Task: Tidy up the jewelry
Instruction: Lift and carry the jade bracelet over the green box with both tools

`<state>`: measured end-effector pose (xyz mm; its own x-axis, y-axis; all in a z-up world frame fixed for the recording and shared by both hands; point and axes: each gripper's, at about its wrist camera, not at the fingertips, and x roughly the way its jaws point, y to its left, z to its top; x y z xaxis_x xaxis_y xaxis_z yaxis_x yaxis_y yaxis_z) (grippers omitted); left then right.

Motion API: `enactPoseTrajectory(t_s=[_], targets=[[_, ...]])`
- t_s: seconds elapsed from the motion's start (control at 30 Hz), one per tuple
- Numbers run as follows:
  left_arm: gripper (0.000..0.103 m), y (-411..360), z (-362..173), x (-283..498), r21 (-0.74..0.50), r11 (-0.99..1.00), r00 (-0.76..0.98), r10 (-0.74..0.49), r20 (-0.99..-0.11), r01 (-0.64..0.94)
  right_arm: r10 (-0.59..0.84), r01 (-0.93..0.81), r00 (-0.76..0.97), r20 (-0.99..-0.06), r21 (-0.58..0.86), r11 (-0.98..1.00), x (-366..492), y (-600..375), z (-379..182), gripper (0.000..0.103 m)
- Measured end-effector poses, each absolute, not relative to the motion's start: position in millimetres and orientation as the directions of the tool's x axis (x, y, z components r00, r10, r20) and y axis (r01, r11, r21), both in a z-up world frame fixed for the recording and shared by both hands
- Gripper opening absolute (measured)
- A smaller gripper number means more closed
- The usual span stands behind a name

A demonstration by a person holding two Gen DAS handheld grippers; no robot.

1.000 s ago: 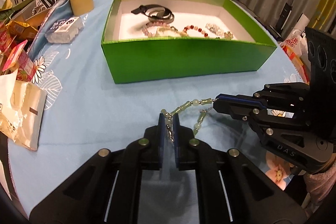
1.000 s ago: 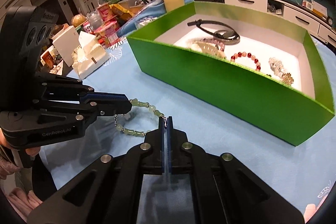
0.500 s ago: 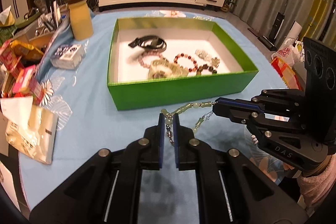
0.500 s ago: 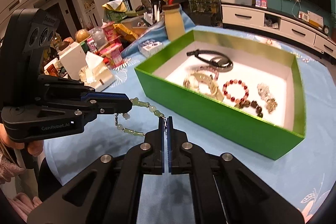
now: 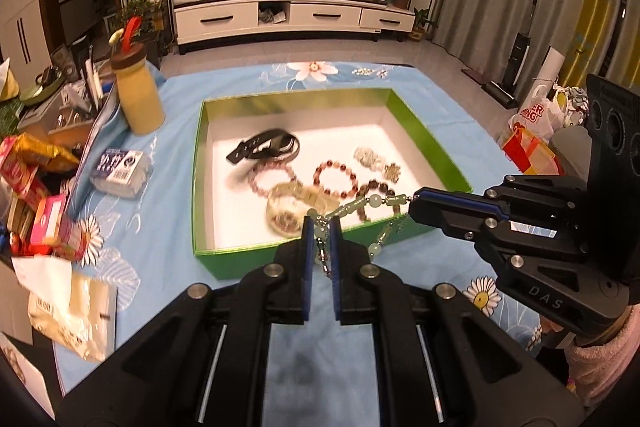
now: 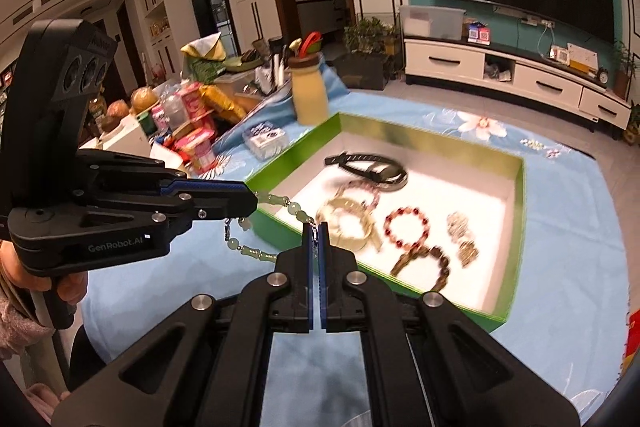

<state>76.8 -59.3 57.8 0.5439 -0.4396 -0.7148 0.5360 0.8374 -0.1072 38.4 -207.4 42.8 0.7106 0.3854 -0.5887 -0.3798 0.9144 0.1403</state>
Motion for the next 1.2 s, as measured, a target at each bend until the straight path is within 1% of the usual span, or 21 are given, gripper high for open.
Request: enactPoseTrajectory(t_s=[0.13, 0.27, 0.73, 0.97, 1.2], targets=[[0.007, -70, 65, 83, -0.095, 0.829, 0.549, -0.446, -0.707, 0.551, 0.364, -0.362, 0.731, -0.577, 0.124, 0.924, 45, -215, 52, 0.002], [0.007, -80, 68, 92, -0.097, 0.825, 0.548, -0.452, -0.704, 0.557, 0.354, -0.338, 0.742, -0.57, 0.138, 0.931, 53, -226, 55, 0.002], [0.007, -110, 63, 130, -0.098, 0.811, 0.523, -0.458, -0.719, 0.576, 0.303, -0.276, 0.753, -0.584, 0.137, 0.951, 76, -247, 52, 0.002], [0.007, -127, 53, 160, -0.132, 0.801, 0.48, -0.472, -0.74, 0.584, 0.289, -0.24, 0.744, -0.603, 0.164, 0.957, 100, -263, 47, 0.002], [0.007, -140, 38, 193, -0.199, 0.796, 0.419, -0.492, -0.764, 0.571, 0.284, -0.215, 0.705, -0.65, 0.186, 0.959, 130, -279, 36, 0.002]])
